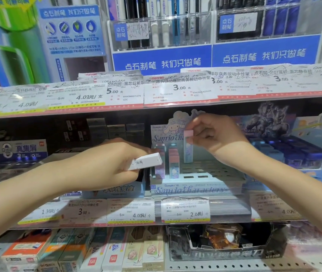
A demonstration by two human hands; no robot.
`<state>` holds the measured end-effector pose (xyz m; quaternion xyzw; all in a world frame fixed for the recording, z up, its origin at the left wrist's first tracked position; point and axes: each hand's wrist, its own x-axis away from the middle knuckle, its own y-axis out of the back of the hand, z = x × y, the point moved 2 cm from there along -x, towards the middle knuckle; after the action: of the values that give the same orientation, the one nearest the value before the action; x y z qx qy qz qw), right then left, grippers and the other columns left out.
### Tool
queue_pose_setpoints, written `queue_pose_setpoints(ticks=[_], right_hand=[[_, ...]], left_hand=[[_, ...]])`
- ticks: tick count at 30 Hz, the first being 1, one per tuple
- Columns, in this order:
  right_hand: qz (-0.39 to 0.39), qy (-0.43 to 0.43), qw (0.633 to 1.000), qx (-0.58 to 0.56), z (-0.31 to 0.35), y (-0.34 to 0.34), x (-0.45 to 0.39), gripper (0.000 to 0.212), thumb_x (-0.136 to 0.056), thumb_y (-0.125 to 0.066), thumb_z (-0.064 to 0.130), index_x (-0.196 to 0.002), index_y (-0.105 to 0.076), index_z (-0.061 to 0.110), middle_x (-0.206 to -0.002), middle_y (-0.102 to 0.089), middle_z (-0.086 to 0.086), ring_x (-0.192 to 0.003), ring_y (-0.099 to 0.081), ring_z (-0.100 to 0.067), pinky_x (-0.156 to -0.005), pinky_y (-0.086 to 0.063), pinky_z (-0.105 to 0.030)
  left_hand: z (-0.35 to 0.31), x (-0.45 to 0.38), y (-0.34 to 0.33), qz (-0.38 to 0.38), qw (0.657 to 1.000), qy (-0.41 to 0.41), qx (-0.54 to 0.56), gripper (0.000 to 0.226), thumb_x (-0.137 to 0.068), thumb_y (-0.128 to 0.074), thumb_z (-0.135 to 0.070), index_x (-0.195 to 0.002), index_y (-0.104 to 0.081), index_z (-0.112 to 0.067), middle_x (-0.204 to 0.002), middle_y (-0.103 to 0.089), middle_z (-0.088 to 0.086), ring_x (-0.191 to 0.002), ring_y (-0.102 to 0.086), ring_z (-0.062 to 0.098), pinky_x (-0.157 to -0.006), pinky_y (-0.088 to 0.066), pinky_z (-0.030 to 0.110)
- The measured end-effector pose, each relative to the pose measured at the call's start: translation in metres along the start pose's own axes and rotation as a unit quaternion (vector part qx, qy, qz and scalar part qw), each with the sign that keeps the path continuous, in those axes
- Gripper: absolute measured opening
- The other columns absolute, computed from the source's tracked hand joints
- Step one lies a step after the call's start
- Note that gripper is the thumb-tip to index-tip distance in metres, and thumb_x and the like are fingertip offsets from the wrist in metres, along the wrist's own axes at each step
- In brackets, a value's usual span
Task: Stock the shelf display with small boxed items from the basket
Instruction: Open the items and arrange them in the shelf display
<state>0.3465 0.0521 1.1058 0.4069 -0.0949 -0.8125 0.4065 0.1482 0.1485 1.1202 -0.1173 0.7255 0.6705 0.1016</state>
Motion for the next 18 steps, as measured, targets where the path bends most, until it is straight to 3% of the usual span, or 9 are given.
queue_pose_setpoints(ticks=[5, 12, 18], right_hand=[[-0.013, -0.005, 1.0, 0.012, -0.007, -0.005, 0.001, 0.037, -0.075, -0.07, 0.002, -0.07, -0.056, 0.036, -0.074, -0.061, 0.006, -0.073, -0.06, -0.02, -0.079, -0.052, -0.03], [-0.006, 0.002, 1.0, 0.017, -0.009, -0.009, -0.001, 0.035, -0.077, -0.068, 0.003, -0.071, -0.057, 0.036, -0.083, -0.065, -0.008, -0.077, -0.062, -0.025, -0.084, -0.053, -0.037], [0.006, 0.003, 0.999, 0.042, -0.014, -0.016, -0.002, 0.018, -0.077, -0.068, 0.004, -0.089, -0.065, 0.017, -0.083, -0.066, -0.005, -0.08, -0.064, -0.024, -0.087, -0.053, -0.04]], left_hand=[[-0.003, 0.0, 0.001, 0.003, 1.0, 0.005, -0.002, 0.071, -0.084, -0.059, -0.009, -0.063, -0.038, -0.073, -0.058, -0.048, -0.044, -0.055, -0.049, -0.017, -0.051, -0.034, 0.002], [-0.004, 0.0, 0.002, 0.009, 1.0, 0.019, 0.01, 0.069, -0.084, -0.06, -0.008, -0.061, -0.041, -0.071, -0.055, -0.049, -0.041, -0.053, -0.049, -0.015, -0.05, -0.035, 0.002], [-0.007, 0.0, 0.002, 0.014, 0.999, 0.035, 0.009, 0.074, -0.084, -0.06, -0.006, -0.061, -0.04, -0.073, -0.055, -0.048, -0.044, -0.055, -0.049, -0.019, -0.051, -0.035, 0.001]])
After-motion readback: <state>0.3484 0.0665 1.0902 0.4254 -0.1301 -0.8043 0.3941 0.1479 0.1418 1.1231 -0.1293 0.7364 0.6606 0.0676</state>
